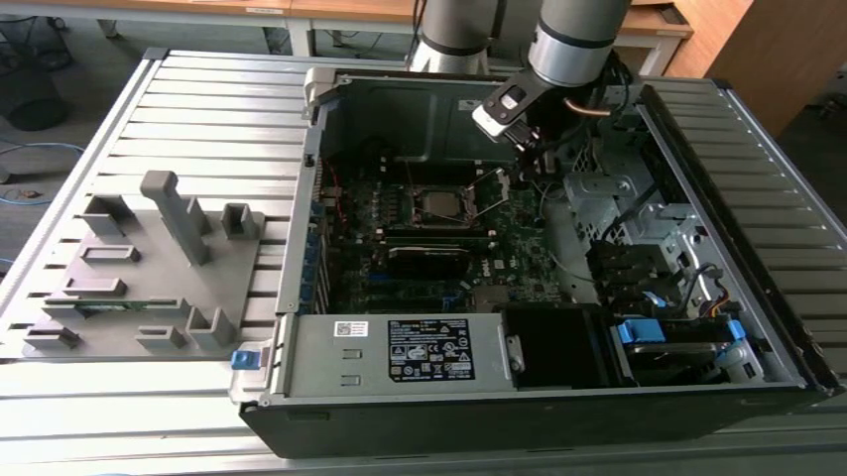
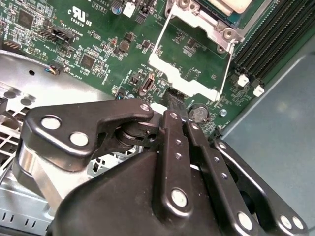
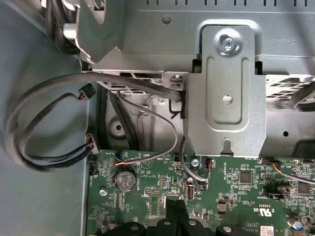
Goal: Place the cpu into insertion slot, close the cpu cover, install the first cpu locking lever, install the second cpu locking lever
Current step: 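Close the cpu cover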
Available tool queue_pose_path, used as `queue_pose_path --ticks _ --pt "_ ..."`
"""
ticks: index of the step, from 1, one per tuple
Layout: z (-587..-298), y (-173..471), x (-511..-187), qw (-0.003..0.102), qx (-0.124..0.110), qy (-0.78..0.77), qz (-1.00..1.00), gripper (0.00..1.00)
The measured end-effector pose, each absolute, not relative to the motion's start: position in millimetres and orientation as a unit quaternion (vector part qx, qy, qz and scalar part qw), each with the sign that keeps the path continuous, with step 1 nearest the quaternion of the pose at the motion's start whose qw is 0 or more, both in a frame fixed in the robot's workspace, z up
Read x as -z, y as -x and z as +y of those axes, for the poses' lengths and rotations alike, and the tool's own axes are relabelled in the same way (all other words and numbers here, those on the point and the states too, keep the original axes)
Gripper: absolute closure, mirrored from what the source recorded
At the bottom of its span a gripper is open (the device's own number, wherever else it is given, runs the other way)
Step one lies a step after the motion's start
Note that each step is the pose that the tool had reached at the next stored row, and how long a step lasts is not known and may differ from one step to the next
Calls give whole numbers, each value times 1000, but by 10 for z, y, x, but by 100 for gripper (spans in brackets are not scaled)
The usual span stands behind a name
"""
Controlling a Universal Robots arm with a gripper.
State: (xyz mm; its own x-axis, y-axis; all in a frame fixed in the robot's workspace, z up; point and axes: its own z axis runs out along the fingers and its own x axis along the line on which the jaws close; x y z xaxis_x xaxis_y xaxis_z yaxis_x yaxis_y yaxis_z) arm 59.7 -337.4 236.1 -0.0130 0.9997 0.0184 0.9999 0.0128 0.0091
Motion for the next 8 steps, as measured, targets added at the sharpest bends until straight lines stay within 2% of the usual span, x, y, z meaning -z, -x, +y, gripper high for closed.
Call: queue_pose_path --ticks 8 --pt "-3374 -570 -2358 3 10 703 -712 89"
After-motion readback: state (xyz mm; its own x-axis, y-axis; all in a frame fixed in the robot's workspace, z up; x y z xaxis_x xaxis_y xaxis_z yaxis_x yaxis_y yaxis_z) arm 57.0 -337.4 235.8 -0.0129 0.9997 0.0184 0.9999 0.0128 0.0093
